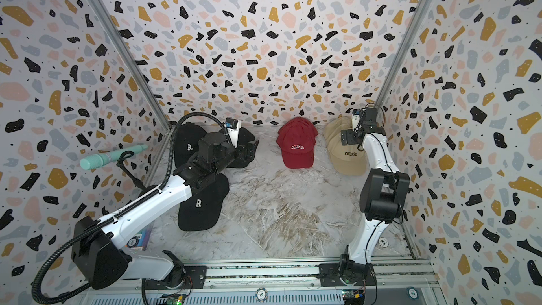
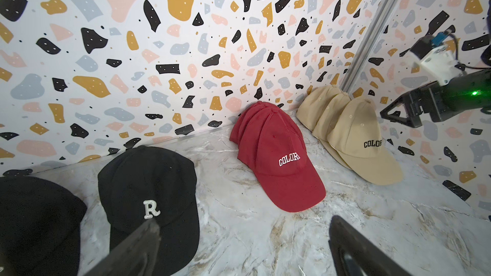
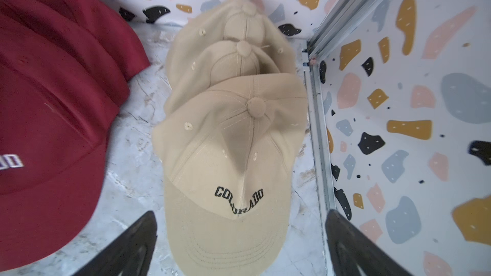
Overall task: Stack the baseball caps by color
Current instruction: Place the baseball cap on the baseball cap, then pick up the baseball cap from the center of the board.
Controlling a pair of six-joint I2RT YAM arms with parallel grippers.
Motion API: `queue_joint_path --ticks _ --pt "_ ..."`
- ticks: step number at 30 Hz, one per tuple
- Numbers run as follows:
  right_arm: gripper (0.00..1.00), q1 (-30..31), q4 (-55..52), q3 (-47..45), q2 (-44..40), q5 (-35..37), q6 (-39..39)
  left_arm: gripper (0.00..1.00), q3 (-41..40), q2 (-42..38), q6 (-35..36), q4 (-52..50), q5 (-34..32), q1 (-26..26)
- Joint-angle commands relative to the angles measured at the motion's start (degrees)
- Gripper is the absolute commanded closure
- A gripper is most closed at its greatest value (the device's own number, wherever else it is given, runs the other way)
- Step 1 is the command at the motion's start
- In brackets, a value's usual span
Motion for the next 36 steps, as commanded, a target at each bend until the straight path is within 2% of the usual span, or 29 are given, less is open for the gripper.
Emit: queue_joint_path --ticks 1,6,9,11,14,18,26,29,36 --pt "0.01 0.8 0.4 -5.0 -4.8 -2.3 3.6 0.00 -2.6 -3.8 -0.7 1.4 -1.8 0.4" --pt "0.01 5.3 7.1 -18.9 -13.1 0.4 8.1 0.00 -9.1 -10.1 -1.8 0.6 -4.7 0.4" --pt "0.01 8.8 10.8 -26.2 -17.9 -0.8 11.7 0.00 -11.9 -13.9 -3.0 -0.5 -6.0 0.4" --pt "0.01 11.6 12.9 -29.3 -20.5 -0.9 14.3 0.00 -13.5 -16.1 -3.6 -1.1 -7.1 0.4" --pt "0.01 15.9 15.6 -30.8 -22.4 -4.6 19.0 0.00 -15.3 -18.4 -4.4 -2.0 -8.6 0.4" --pt "0.01 23.5 13.6 -25.6 -20.3 -2.0 20.2 0.00 -15.5 -19.6 -5.2 -3.9 -10.2 0.4" --pt "0.01 31.5 5.2 -9.4 -14.4 -1.4 22.3 0.00 -14.2 -18.5 -5.4 -6.3 -13.0 0.4" --pt "0.01 33.1 3.8 -6.8 -13.7 -2.4 23.2 0.00 -11.5 -14.9 -5.0 -8.1 -13.8 0.5" --pt "0.01 35.7 3.1 -6.2 -15.6 -4.9 25.0 0.01 -1.5 0.3 -4.2 -9.9 -14.5 3.1"
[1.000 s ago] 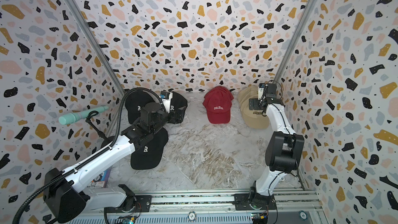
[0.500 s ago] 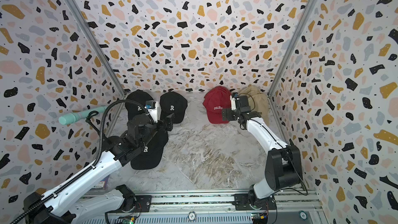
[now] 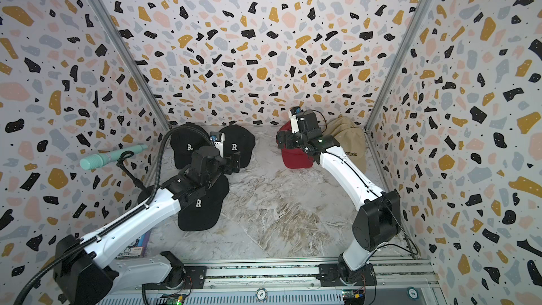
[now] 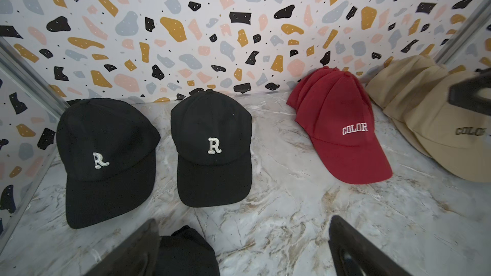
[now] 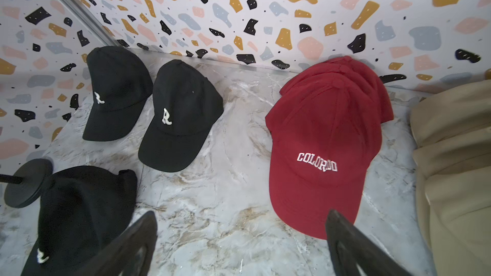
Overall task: Stack the baseball caps by color
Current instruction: Pick up the baseball cap from the center of the board.
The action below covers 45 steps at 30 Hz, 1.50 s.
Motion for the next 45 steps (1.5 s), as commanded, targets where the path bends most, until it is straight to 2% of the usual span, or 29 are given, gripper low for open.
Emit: queue_joint_path --ticks 1,7,15,23,32,39,45 --pt "0.01 0.8 -2.4 1.3 -2.5 -2.1 1.9 0.00 6.0 6.6 0.9 -0.7 -0.7 2.2" --pt "0.01 2.2 -2.5 -1.1 -6.2 -1.9 3.1 0.00 19.4 19.7 2.4 -4.3 0.1 5.1" --pt "0.01 2.1 -2.8 -5.4 -12.6 0.2 4.7 0.00 32.1 35.2 0.6 -7.1 6.8 11.6" --pt "0.01 2.1 -3.6 -8.2 -15.4 1.7 6.1 0.09 43.2 47.5 2.8 -11.1 8.2 14.3" --pt "0.01 1.6 -5.3 -10.9 -18.0 3.9 6.9 0.19 47.6 53.8 2.4 -11.9 12.6 17.4" --pt "0.01 1.1 -5.9 -12.0 -19.1 4.1 7.6 0.21 47.6 55.5 2.4 -11.1 13.9 17.6" --pt "0.01 1.1 -6.3 -12.5 -19.7 4.1 8.3 0.29 47.6 56.6 2.4 -10.4 14.3 17.7"
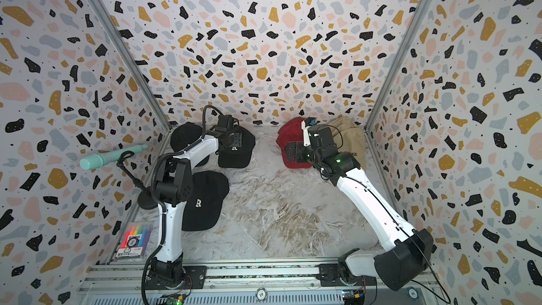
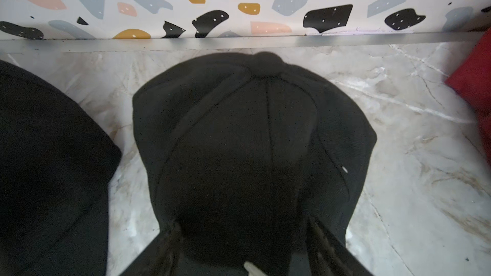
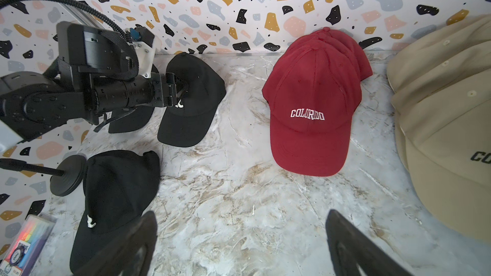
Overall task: Stack the baseball caps by color
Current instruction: Pick up the baseball cap from the center of the board.
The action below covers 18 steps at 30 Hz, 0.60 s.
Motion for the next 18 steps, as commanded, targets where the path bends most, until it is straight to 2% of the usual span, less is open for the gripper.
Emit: queue_joint_path --ticks 1,6,16,18 --pt "0.01 -0.2 -1.5 -0.6 -2.1 0.6 0.9 0.31 1.4 1.0 0.6 0.6 1.2 -0.1" --pt "0.01 -0.2 -2.4 -1.2 -3.3 1.2 1.4 0.40 1.8 2.2 0.8 0.9 1.3 -0.1" --pt "0.01 -0.3 -5.0 -3.0 -7.8 3.4 3.6 0.94 2.4 2.8 -0.6 0.4 2.5 -0.1" --pt "0.01 -0.2 -5.3 -3.8 -9.0 4.0 4.2 1.00 1.5 1.8 -2.1 0.4 2.8 -0.1"
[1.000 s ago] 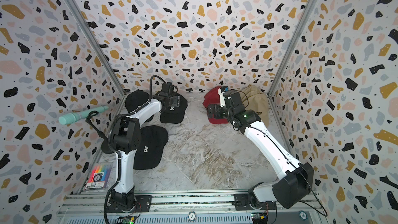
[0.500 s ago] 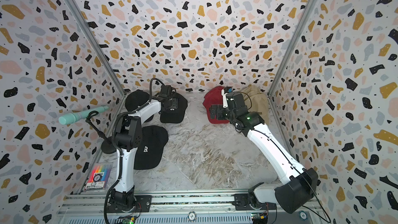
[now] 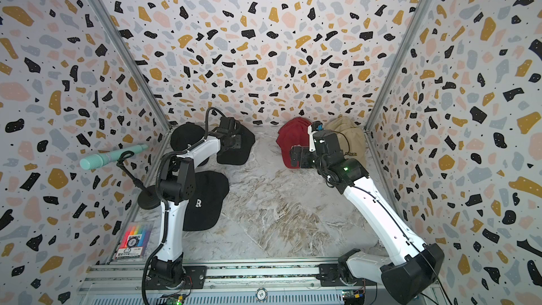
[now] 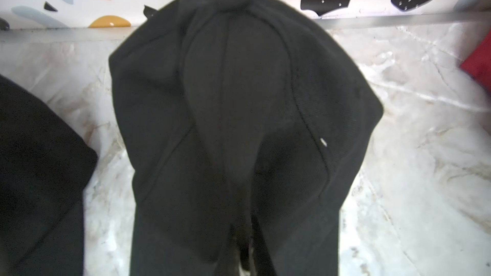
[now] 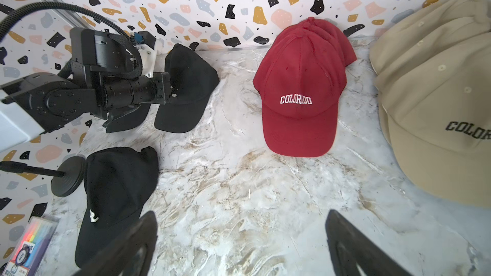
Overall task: Stack the baseball caps by color
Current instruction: Pick up the baseball cap from the center of the board.
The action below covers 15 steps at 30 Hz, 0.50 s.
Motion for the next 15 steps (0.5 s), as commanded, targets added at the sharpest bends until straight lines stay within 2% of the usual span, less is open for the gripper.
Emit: queue_joint_path --ticks 1,10,15 --pt "0.01 -0.2 -2.0 -1.0 -3.1 1.7 1.7 1.00 -0.5 -1.2 -2.9 0.7 1.5 -0.1" --pt "0.01 -0.2 -1.9 -3.8 -7.2 1.7 3.3 1.00 -8.3 -8.4 -15.1 4.3 2.2 -0.8" --pt "0.01 -0.1 -1.5 -5.2 -8.3 1.0 3.2 1.00 -11.6 -11.3 -18.3 5.0 1.3 -2.7"
